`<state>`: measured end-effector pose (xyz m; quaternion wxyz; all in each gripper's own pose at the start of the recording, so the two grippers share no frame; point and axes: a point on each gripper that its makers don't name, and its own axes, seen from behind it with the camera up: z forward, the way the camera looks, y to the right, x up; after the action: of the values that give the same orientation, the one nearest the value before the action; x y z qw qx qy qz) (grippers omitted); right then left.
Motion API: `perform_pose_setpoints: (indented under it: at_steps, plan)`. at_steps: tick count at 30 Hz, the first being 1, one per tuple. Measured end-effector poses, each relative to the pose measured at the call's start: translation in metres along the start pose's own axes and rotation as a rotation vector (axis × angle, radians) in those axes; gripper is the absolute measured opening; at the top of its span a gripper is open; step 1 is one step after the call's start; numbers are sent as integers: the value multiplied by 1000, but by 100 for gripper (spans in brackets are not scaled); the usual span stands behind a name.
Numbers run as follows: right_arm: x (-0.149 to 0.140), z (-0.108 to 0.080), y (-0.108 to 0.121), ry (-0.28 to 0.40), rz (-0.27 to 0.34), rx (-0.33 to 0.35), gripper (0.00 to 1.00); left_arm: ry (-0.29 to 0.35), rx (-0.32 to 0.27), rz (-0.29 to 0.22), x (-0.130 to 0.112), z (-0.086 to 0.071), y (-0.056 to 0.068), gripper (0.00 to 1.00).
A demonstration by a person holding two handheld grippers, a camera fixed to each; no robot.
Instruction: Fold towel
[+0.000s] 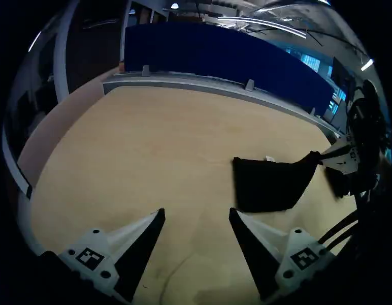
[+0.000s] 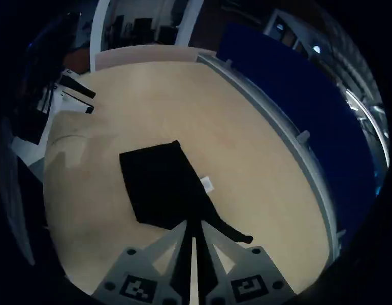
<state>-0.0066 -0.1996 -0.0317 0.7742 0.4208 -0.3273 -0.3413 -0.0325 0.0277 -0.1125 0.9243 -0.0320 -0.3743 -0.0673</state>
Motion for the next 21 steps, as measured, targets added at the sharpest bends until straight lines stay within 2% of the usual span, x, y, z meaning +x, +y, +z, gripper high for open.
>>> perform_pose_setpoints:
  at_steps: [5,12,17,21]
  plan:
    - [15,10,-6,-4,-45,18,4,13,-1,-13,2,-5,-4,93]
    - [43,28,-23,3,-111,58,4,42,10,-29,9,-18,-16,94]
    - [64,47,-48,-4,-178,108,4,59,24,-50,9,-32,-26,93]
    - [72,71,-76,-12,-221,154,4,64,38,-73,3,-42,-33,93]
